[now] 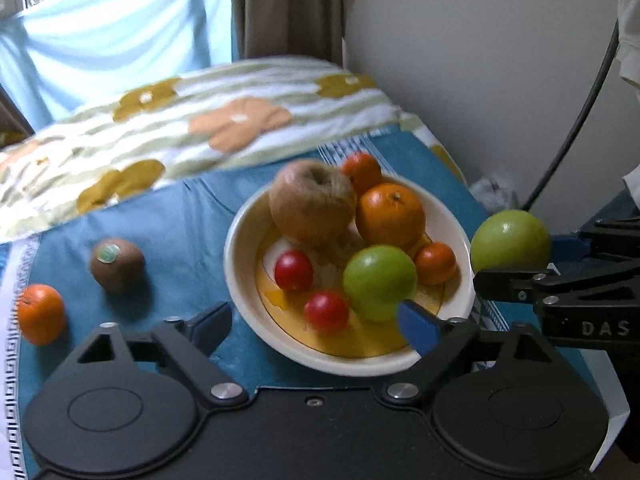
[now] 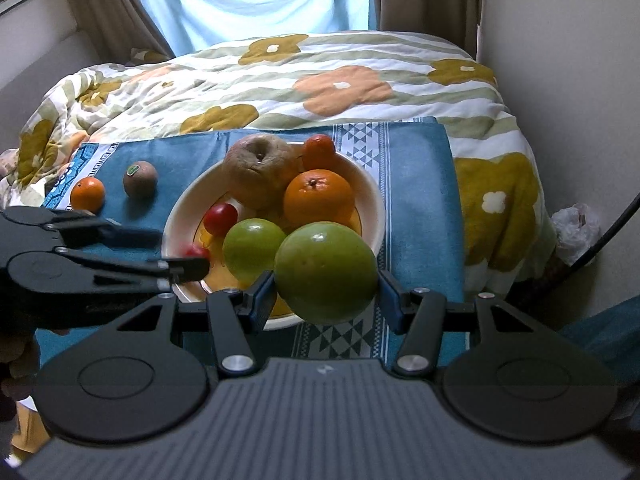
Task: Organize fruits
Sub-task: 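Lower the red tomato and green apple into the cream bowl and open both tools, then withdraw both tools toward the orange and the kiwi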
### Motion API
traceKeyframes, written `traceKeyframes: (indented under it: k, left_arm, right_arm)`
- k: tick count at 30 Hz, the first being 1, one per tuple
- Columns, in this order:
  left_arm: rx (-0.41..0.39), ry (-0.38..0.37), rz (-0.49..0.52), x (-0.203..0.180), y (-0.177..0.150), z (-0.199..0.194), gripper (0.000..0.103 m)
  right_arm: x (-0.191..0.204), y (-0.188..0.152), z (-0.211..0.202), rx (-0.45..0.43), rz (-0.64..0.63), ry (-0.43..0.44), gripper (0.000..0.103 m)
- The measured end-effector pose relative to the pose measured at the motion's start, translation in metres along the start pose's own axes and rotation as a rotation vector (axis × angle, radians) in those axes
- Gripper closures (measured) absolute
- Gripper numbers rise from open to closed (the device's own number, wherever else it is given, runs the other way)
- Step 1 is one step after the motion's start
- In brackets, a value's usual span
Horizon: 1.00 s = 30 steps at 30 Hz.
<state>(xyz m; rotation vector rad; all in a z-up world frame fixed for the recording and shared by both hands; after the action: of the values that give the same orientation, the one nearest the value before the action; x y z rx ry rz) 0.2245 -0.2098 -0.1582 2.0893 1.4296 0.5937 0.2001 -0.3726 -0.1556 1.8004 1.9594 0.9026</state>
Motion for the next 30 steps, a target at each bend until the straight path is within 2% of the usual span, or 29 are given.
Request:
traceKeyframes:
  k: [13,24,25,28,30]
  left_arm:
    - [0.013,0.066,-0.086,0.024,-0.016,-0.033,0.010]
    - [0.024,0.088,-0.125,0.034,-0.027,-0.037,0.010]
    - [0.025,0.089,-0.127,0.034,-0.028,-0.038,0.010]
    - [0.029,0.093,-0.135,0.036,-0.031,-0.040,0.010]
    - [0.029,0.095,-0.143,0.038,-0.032,-0.041,0.010]
  right_arm:
    - [0.007,-0.003,0.005,0.012,-0.053,0.041,0.034]
    - [0.021,-0.002,0.024,0.023,-0.141,0.068,0.033]
    - [0.023,-0.002,0.026,0.026,-0.159,0.055,0.031]
    - [0.026,-0.002,0.024,-0.009,-0.214,-0.005,0.006]
    - [0.026,-0.002,0.021,-0.028,-0.236,-0.026,0.004]
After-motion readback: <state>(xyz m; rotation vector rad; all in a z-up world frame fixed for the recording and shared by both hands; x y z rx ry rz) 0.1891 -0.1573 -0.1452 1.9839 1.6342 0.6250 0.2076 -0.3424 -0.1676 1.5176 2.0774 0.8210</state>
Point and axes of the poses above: each gripper's, at about its wrist camera, not at the fingertips, and z roughly the way its jaws point, x to its left, y to its top, the point moved 6 cm from there along z, roughly the way its jaws point, and after that the axes turned 5 degrees about y, right-handed, at the moved point
